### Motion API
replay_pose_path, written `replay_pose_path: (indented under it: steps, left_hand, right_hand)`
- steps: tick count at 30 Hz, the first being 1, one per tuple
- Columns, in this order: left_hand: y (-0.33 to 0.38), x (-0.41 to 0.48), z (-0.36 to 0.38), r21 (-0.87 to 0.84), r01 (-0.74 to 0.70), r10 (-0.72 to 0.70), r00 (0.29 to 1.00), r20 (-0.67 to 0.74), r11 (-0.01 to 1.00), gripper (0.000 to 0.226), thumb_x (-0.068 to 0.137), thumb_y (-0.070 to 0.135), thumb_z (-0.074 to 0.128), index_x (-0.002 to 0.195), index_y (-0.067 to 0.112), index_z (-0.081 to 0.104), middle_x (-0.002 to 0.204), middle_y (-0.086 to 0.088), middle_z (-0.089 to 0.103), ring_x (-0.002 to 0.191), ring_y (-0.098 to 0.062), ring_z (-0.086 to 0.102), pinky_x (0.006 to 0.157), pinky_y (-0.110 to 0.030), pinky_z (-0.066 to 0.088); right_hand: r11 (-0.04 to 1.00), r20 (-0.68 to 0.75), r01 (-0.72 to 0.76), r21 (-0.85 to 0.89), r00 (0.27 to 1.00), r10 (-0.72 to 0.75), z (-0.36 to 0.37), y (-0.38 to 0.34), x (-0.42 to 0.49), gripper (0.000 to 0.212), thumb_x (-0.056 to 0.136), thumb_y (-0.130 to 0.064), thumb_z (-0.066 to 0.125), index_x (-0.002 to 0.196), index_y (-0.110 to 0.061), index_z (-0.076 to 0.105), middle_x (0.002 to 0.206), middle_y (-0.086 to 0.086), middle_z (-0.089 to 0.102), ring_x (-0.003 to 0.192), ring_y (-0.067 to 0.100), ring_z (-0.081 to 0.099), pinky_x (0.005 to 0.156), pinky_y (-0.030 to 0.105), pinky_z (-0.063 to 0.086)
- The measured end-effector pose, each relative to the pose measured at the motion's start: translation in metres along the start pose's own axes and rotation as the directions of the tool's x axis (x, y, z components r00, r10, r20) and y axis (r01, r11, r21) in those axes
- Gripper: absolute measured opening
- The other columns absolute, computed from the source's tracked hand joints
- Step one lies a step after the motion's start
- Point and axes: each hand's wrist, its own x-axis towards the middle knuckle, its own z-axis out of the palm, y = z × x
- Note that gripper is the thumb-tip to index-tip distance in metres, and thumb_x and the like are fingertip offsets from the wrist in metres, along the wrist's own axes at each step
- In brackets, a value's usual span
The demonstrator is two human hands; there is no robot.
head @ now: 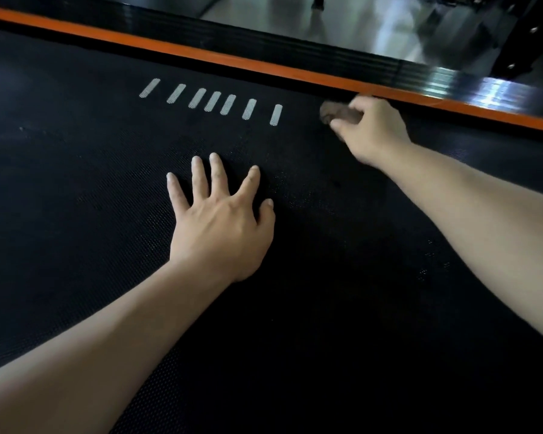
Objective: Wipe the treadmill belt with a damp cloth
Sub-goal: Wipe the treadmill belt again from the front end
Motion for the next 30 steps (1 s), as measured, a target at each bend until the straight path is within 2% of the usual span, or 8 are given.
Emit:
replay_pose_path:
  steps: [3,7,11,15,19,23,27,30]
  left_hand:
    - [0.001,0.001,0.001,0.009,0.013,-0.013,1.000,-0.005,1.000,0.063,0.101,0.060,0.020,0.161,0.039,0.014,0.171,-0.018,0.000,0.158,-0.036,-0.012,0.122,-0.063,-0.011]
    - [0.002,0.001,0.001,0.007,0.012,-0.012,1.000,-0.005,1.000,0.063,0.101,0.061,0.020,0.161,0.040,0.015,0.171,-0.018,-0.001,0.158,-0.036,-0.013,0.123,-0.063,-0.011]
    - [0.000,0.002,0.002,0.017,0.013,-0.013,1.000,-0.002,1.000,0.062,0.101,0.060,0.020,0.160,0.040,0.016,0.171,-0.018,0.001,0.158,-0.037,-0.011,0.122,-0.064,-0.010]
    - [0.000,0.003,0.002,0.009,0.020,-0.021,1.000,0.006,1.000,0.063,0.101,0.060,0.021,0.160,0.040,0.016,0.171,-0.018,0.001,0.158,-0.036,-0.011,0.122,-0.063,-0.010]
    - [0.000,0.001,0.001,0.008,0.023,-0.023,1.000,0.013,1.000,0.064,0.101,0.061,0.021,0.161,0.039,0.017,0.171,-0.018,0.002,0.158,-0.036,-0.011,0.123,-0.064,-0.010]
    - [0.001,0.003,0.001,0.013,0.027,-0.027,0.999,0.016,1.000,0.063,0.101,0.061,0.022,0.160,0.039,0.019,0.171,-0.019,0.003,0.158,-0.036,-0.010,0.122,-0.064,-0.010]
    - [0.001,0.002,0.001,0.000,0.032,-0.032,0.999,0.017,0.999,0.063,0.101,0.060,0.024,0.160,0.039,0.021,0.171,-0.019,0.004,0.158,-0.037,-0.008,0.122,-0.065,-0.009]
    - [0.002,0.000,-0.001,-0.022,0.031,-0.031,0.999,0.020,0.999,0.062,0.102,0.059,0.026,0.159,0.038,0.025,0.171,-0.019,0.007,0.158,-0.037,-0.007,0.122,-0.065,-0.009]
  right_hand:
    - [0.997,0.009,0.061,-0.042,0.998,-0.061,-0.012,0.019,-0.002,0.027,0.088,-0.055,0.064,0.093,-0.029,0.064,0.091,-0.004,0.066,0.094,0.025,0.059,0.099,0.048,0.043]
    - [0.977,-0.138,-0.204,-0.055,0.971,0.195,-0.015,0.025,0.022,0.035,0.092,-0.054,0.059,0.113,-0.026,0.066,0.111,0.002,0.070,0.113,0.034,0.059,0.106,0.047,0.034]
    - [1.000,-0.024,0.012,0.021,1.000,-0.011,-0.013,0.022,-0.026,0.021,0.091,-0.050,0.065,0.097,-0.030,0.062,0.092,-0.003,0.064,0.096,0.031,0.063,0.093,0.044,0.047]
    - [0.955,0.070,0.293,-0.045,0.955,-0.289,-0.029,0.030,-0.072,0.020,0.091,-0.048,0.065,0.084,-0.031,0.058,0.078,-0.006,0.059,0.081,0.022,0.057,0.084,0.039,0.032]
    - [0.984,-0.066,0.000,-0.178,0.998,-0.012,-0.034,0.031,-0.034,0.023,0.094,-0.051,0.059,0.101,-0.029,0.063,0.096,0.004,0.065,0.106,0.035,0.060,0.104,0.048,0.030]
    - [0.979,-0.049,0.198,-0.039,0.979,-0.200,-0.022,0.008,-0.116,0.025,0.090,-0.050,0.064,0.099,-0.027,0.065,0.095,0.003,0.067,0.096,0.030,0.060,0.092,0.043,0.033]
    - [0.895,0.180,0.442,0.059,0.878,-0.445,-0.045,0.009,-0.181,0.024,0.086,-0.058,0.058,0.086,-0.035,0.061,0.084,-0.010,0.060,0.086,0.015,0.052,0.085,0.038,0.027]
    - [0.959,0.045,0.276,-0.062,0.961,-0.274,-0.039,0.018,-0.133,0.021,0.090,-0.054,0.062,0.094,-0.033,0.063,0.086,-0.005,0.063,0.092,0.024,0.058,0.085,0.038,0.027]
